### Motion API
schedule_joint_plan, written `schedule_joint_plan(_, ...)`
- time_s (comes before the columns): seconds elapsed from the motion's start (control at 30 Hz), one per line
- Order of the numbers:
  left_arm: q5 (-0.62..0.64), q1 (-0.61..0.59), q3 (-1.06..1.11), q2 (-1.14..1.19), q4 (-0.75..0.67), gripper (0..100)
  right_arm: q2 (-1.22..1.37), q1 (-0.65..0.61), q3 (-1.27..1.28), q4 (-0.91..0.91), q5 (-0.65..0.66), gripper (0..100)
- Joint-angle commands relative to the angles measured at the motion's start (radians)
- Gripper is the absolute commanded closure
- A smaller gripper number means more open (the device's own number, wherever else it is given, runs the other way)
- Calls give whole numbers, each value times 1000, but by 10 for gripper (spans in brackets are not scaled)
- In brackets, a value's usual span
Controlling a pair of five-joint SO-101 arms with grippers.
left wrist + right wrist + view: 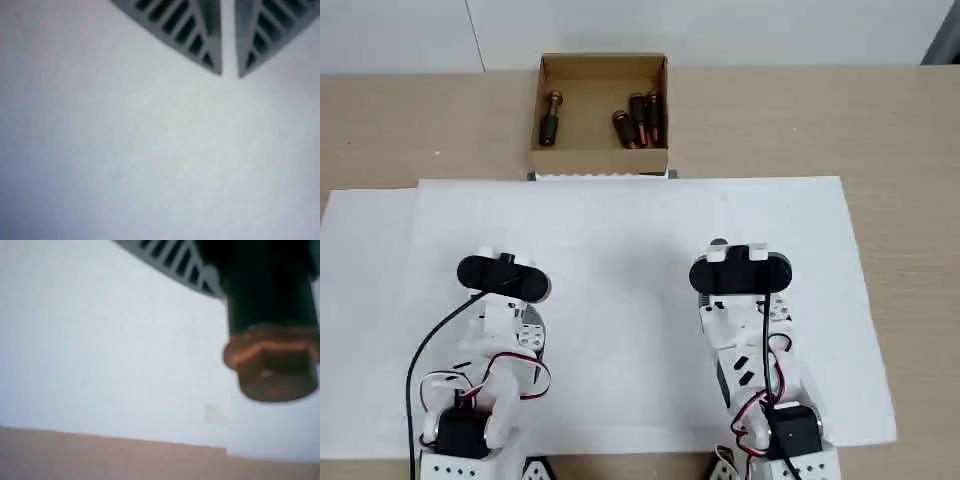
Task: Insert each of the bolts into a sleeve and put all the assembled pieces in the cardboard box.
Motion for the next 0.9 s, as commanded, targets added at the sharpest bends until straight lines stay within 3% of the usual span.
schedule_joint_plan(0.0, -8, -3, -4, -8, 2, 994, -8, 7, -114, 47, -83, 996)
schedule_joint_plan(0.2, -3, -5, -4, -8, 2, 994, -7, 8, -135, 156, -184, 996)
schedule_joint_plan(0.6, -8, -3, -4, -8, 2, 994, 16, 2, -315, 232, -187, 996)
schedule_joint_plan(0.87, -8, -3, -4, -8, 2, 994, 364, 1, -548, 137, -190, 996)
